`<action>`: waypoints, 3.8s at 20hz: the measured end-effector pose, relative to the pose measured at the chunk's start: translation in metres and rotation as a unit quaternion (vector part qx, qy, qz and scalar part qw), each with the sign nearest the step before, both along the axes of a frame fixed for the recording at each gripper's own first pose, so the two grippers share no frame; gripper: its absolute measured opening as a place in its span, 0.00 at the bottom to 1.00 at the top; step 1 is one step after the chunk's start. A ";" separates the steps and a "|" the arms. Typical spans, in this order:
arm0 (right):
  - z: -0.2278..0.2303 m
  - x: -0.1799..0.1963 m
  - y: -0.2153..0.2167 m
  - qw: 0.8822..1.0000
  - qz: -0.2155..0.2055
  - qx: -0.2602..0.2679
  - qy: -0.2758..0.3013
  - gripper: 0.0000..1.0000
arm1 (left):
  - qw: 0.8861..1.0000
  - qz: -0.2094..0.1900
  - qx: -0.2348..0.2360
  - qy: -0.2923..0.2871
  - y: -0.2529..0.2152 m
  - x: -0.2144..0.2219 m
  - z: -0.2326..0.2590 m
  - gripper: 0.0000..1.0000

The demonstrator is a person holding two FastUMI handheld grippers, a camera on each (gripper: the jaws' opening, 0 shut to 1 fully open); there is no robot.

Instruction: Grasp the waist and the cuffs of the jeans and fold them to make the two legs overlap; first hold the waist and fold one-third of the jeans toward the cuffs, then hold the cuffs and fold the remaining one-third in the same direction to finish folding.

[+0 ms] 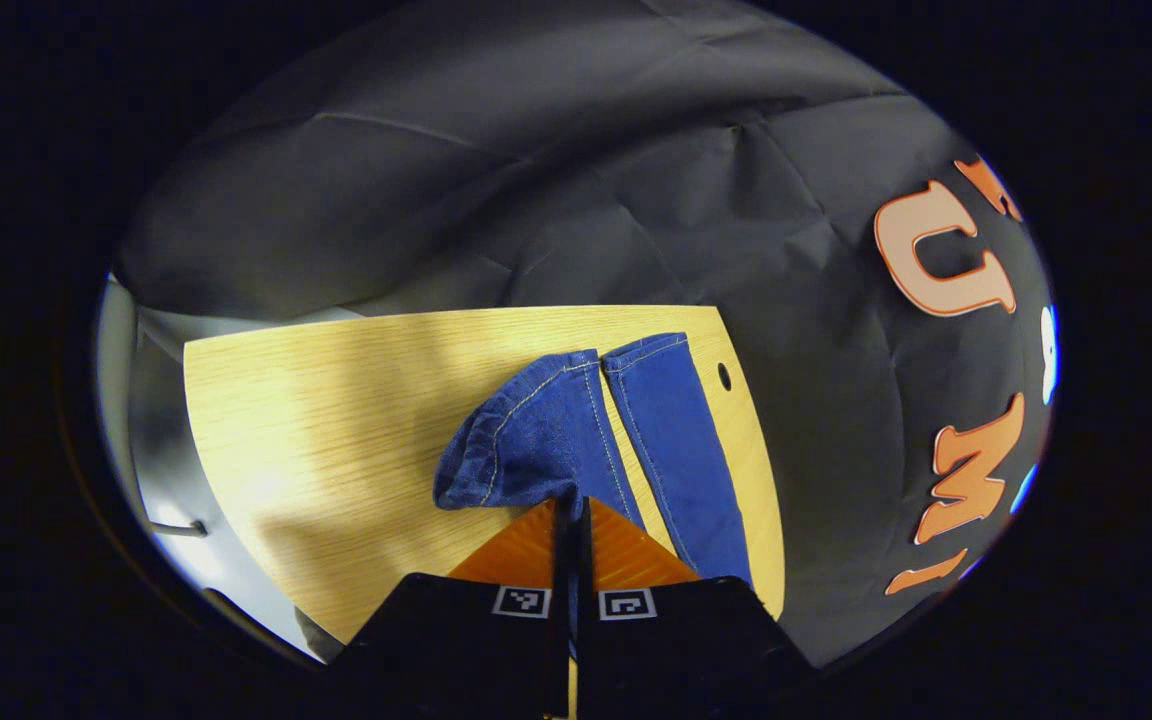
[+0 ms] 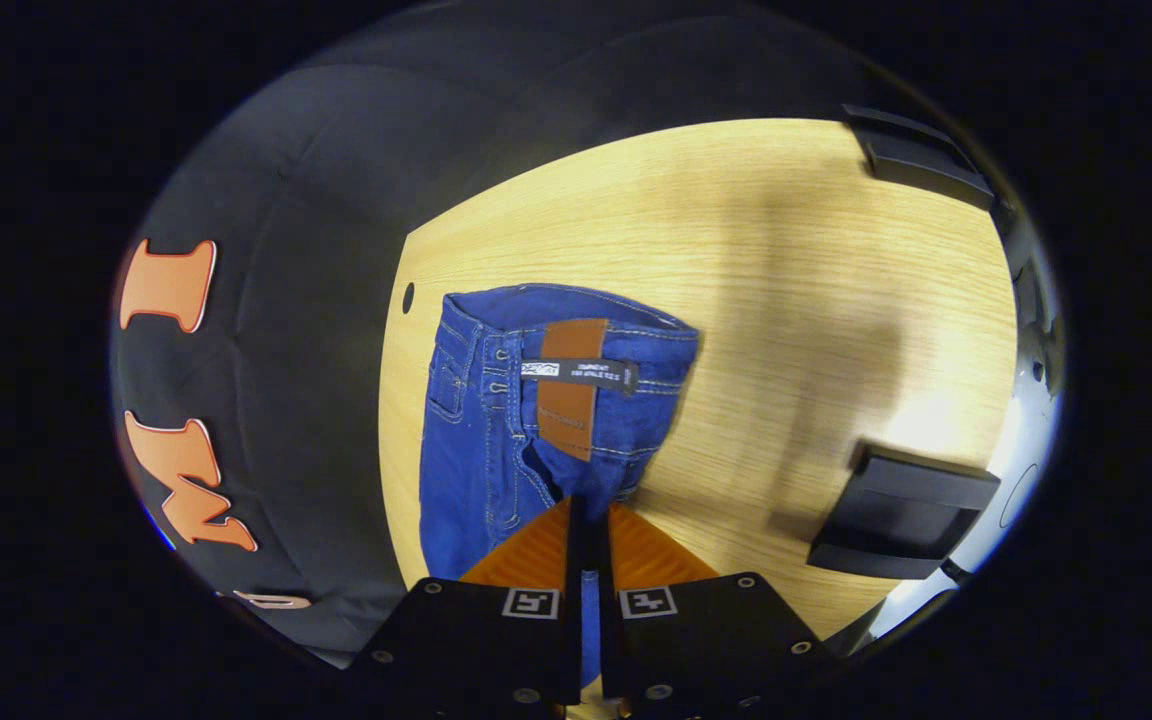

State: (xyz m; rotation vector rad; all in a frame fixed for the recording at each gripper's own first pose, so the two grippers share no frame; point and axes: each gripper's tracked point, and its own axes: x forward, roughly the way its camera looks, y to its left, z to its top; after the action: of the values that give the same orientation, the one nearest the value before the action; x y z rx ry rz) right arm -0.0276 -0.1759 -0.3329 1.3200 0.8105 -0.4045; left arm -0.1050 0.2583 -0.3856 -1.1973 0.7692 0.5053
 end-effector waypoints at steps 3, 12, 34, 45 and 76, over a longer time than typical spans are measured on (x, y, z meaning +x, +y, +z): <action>0.001 -0.003 -0.001 1.000 0.010 -0.004 -0.007 0.04 | 1.000 -0.004 0.009 0.000 -0.002 0.004 0.006 0.04; 0.016 -0.011 -0.010 0.999 0.032 0.012 0.002 0.04 | 0.999 0.007 0.031 0.010 -0.012 -0.005 0.051 0.03; 0.028 0.165 0.007 0.997 -0.017 -0.001 0.073 0.04 | 0.982 -0.127 -0.034 0.137 -0.003 0.186 0.036 0.03; 0.017 0.244 0.025 0.996 -0.008 0.012 0.093 0.04 | 0.959 -0.219 0.018 0.177 -0.003 0.271 -0.012 0.04; 0.024 0.144 -0.038 0.979 0.088 -0.178 0.051 0.98 | 0.792 -0.304 0.456 -0.271 -0.164 0.268 0.312 0.97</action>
State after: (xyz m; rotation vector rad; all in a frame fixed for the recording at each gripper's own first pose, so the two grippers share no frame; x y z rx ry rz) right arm 0.1164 -0.2137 -0.3085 0.8934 0.8869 -0.4542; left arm 0.1633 0.0942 -0.0739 -0.1091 0.2806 -0.0556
